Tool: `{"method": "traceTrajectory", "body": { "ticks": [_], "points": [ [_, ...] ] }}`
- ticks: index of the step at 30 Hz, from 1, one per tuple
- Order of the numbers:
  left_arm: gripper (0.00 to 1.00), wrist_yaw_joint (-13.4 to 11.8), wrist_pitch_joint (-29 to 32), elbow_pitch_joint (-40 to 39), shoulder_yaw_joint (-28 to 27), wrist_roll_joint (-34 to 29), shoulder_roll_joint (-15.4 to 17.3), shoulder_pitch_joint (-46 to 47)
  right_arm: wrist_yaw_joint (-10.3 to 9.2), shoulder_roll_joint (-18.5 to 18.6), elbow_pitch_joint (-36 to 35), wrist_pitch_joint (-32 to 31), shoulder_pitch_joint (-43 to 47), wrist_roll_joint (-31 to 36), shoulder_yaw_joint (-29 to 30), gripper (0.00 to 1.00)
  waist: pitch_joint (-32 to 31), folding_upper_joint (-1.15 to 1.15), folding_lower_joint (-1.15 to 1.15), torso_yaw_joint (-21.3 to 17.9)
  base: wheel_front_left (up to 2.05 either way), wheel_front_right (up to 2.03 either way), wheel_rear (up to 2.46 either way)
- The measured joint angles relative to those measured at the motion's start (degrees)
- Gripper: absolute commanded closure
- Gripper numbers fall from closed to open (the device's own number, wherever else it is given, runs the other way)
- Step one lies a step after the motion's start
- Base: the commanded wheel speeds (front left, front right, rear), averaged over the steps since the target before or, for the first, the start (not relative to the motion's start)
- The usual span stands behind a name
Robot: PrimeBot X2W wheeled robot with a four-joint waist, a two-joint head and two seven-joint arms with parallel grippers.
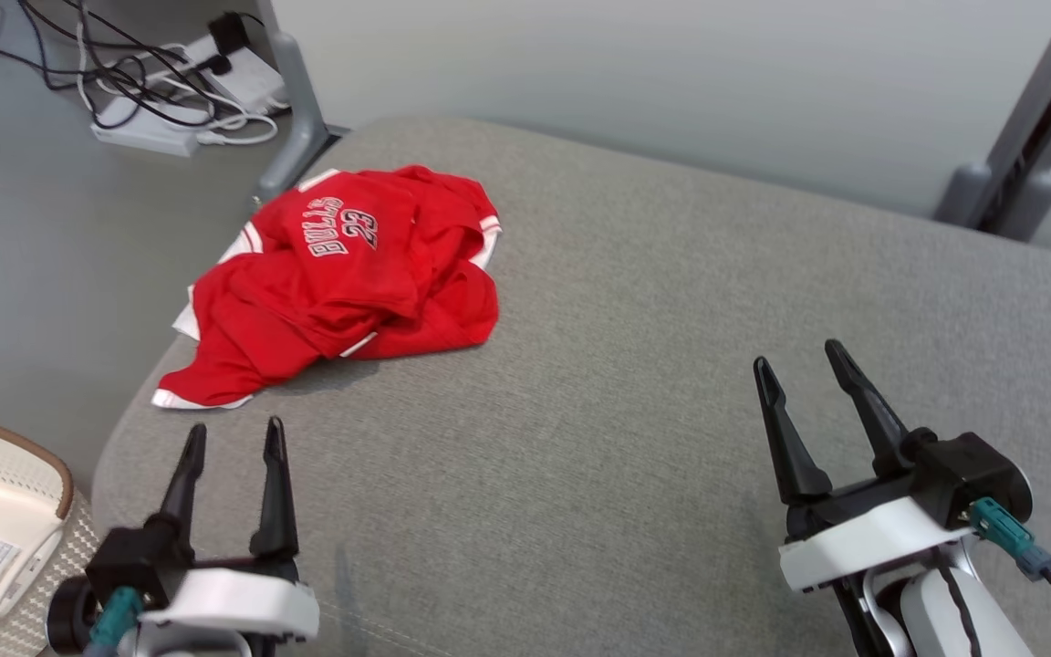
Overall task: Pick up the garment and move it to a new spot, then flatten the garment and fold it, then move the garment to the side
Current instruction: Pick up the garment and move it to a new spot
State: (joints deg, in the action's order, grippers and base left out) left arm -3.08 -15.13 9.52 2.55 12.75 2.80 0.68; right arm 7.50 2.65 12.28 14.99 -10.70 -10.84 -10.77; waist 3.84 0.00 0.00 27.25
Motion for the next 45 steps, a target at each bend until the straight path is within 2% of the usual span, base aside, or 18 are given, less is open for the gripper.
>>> {"method": "traceTrajectory", "body": {
  "ticks": [5,7,8,9,12,22,26,31,35,36,38,42,45],
  "points": [
    [0.0,2.9,0.0,4.76,-3.67,1.4,0.92,7.84,0.0,0.01,-1.62,0.0,-2.76,4.83,-0.03,0.0,5.37,0.0,0.0,-2.63,0.0,0.0,0.0],
    [0.0,4.31,0.01,7.75,-4.94,2.24,3.07,12.47,0.0,0.01,-3.22,-0.26,-4.7,7.0,0.09,0.0,8.1,0.0,0.0,-4.16,0.0,0.0,0.0],
    [0.0,4.31,0.01,7.75,-4.94,2.24,3.07,12.47,0.0,0.01,-3.22,-0.26,-4.7,7.0,0.09,0.0,8.1,0.0,0.0,-4.16,0.0,0.0,0.0],
    [0.0,5.11,1.7,9.9,-5.21,2.9,4.58,16.06,0.0,0.01,-4.6,-0.9,-5.67,8.06,0.32,0.0,9.88,0.0,0.0,-5.17,0.0,0.0,0.0],
    [0.0,5.59,3.83,11.57,-5.43,3.26,6.13,19.8,0.0,0.05,-5.95,-1.56,-6.49,8.89,0.07,0.0,11.6,0.0,0.0,-6.06,0.0,0.0,0.0],
    [0.0,7.03,18.57,23.14,-7.04,6.95,12.79,33.49,0.0,0.07,-9.58,-3.3,-8.44,10.44,-1.6,0.0,18.16,0.0,0.0,-9.86,0.0,0.0,0.0],
    [0.0,7.14,21.28,27.15,-7.15,7.2,14.86,37.19,0.0,0.05,-9.89,-3.38,-8.54,11.0,-2.2,0.0,19.74,0.0,0.0,-10.92,0.0,0.0,0.0],
    [0.0,8.08,25.08,32.3,-7.23,9.04,15.96,41.22,0.0,0.05,-10.34,-3.58,-8.88,11.44,-2.47,0.0,21.23,0.0,0.0,-11.92,0.0,0.0,0.0],
    [0.0,8.15,25.62,35.64,-6.83,8.95,17.4,44.02,0.0,0.05,-10.62,-3.65,-9.36,11.85,-2.72,0.0,22.24,0.0,0.0,-12.5,0.0,0.0,0.0],
    [0.15,8.39,26.09,36.52,-6.76,9.09,17.48,44.53,0.0,0.05,-10.62,-3.64,-9.41,11.9,-2.74,0.0,22.43,0.0,0.0,-12.61,0.0,0.0,0.0],
    [0.98,8.8,27.69,38.45,-6.61,10.21,17.08,45.45,0.0,0.05,-10.56,-3.64,-9.42,12.0,-2.7,0.0,22.61,0.0,0.0,-12.72,0.0,0.0,0.0],
    [1.0,9.34,28.63,40.91,-5.63,10.56,17.33,46.57,0.0,0.05,-10.23,-3.39,-9.45,12.06,-2.69,0.0,22.51,0.0,0.0,-12.86,0.0,0.0,0.0],
    [1.0,9.58,26.55,41.5,-5.68,11.04,17.62,46.88,0.0,0.05,-9.98,-3.27,-9.57,11.96,-2.69,0.0,22.0,0.0,0.0,-12.9,0.0,0.0,0.0]
  ]
}}
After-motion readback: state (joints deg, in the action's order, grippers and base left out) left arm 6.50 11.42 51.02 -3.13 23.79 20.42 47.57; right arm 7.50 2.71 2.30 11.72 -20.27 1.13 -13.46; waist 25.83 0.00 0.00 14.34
